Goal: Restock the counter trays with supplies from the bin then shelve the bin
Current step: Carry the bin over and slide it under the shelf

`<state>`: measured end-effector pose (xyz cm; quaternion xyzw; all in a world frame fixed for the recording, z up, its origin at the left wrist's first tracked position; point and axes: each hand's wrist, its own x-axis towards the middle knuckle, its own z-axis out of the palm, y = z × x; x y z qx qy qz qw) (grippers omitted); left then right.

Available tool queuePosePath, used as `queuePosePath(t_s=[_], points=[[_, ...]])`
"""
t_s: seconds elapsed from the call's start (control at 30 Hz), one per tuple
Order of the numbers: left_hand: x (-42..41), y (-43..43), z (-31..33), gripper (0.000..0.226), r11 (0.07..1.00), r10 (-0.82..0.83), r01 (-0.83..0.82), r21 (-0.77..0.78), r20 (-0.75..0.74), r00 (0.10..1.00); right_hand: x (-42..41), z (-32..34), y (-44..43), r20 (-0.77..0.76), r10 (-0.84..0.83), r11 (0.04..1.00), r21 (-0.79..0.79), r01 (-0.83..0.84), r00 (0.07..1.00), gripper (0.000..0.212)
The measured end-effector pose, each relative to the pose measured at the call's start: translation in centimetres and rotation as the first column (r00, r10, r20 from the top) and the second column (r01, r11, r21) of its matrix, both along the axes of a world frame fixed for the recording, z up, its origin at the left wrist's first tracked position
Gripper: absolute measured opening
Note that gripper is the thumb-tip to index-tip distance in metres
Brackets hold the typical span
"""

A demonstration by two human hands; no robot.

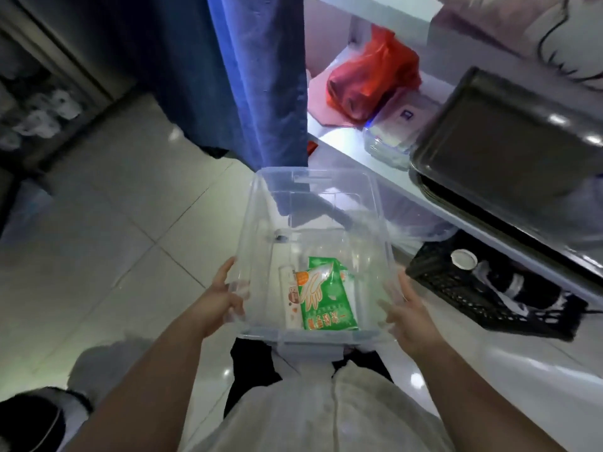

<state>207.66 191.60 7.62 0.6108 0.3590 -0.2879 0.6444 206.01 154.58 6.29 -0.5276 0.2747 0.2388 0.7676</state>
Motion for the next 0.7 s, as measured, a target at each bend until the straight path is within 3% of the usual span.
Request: queuePosePath(t_s=[0.2, 0.4, 0.7], points=[[7.2, 4.3, -2.7, 0.106, 0.969, -0.245, 0.247, 0.018, -0.073, 0.967, -1.7, -2.1, 6.8, -0.028, -0.228, 0.961, -0.168, 0.220, 0.973, 0.097], [12.6, 4.8, -4.9, 0.107, 0.927, -0.371, 0.374, 0.009, -0.107, 0.922, -2.2, -3.5, 10.1, -0.153, -0.484, 0.874, -0.134, 0.467, 0.861, 0.099], [20.9, 1.5, -10.1, 0.101, 0.915, -0.401, 0.402, 0.025, -0.055, 0.915, 4.8, -8.5, 7.9, -0.110, -0.512, 0.856, -0.152, 0.495, 0.852, 0.107]])
